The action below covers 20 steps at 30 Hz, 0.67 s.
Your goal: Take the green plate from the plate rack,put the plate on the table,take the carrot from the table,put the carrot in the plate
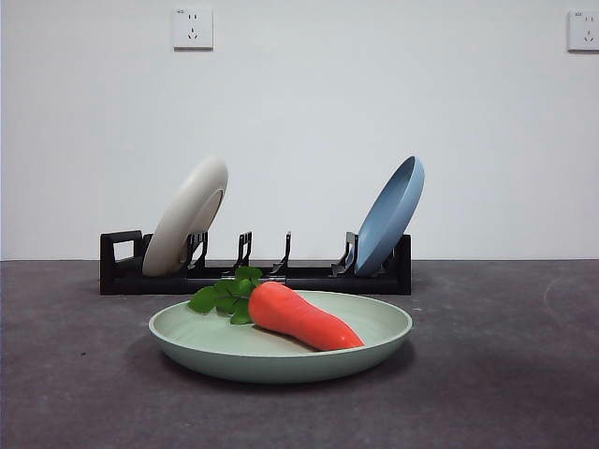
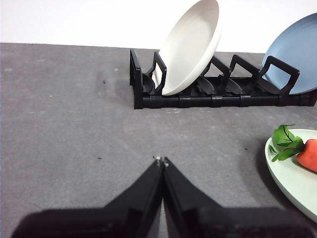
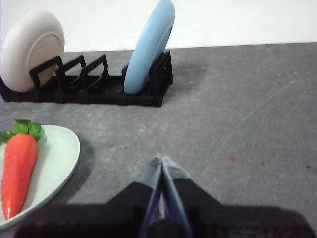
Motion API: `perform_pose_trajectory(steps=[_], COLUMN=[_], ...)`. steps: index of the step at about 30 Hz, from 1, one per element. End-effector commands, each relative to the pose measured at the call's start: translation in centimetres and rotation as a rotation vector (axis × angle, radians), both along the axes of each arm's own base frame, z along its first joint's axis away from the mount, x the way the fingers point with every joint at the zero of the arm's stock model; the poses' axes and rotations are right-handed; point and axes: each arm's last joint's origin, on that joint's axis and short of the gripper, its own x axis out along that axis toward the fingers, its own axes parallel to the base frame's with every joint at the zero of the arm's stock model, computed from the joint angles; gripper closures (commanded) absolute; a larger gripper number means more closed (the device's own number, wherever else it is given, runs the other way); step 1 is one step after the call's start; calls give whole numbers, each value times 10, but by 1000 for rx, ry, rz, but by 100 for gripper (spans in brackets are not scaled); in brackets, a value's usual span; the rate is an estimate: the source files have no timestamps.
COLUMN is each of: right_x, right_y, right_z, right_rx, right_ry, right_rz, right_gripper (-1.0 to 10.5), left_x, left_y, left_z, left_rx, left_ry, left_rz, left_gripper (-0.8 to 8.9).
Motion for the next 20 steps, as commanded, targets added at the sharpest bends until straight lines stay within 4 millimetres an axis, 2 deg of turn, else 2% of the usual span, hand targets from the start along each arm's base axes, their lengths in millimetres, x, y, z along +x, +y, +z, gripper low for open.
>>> perform_pose_trajectory(steps=[1, 20], right_x=[0, 0], right_y=[0, 0], right_z=[-7, -10], right_rx=[18, 47], right_ry=[1, 19], right_rz=[-3, -12], right_gripper=[945, 945], left_x=[0, 0], left_y=[0, 0], left_z=[-4, -4], left_rx=[-5, -5], left_ry=[13, 13], left_rz=[-3, -3], left_gripper=[816, 816])
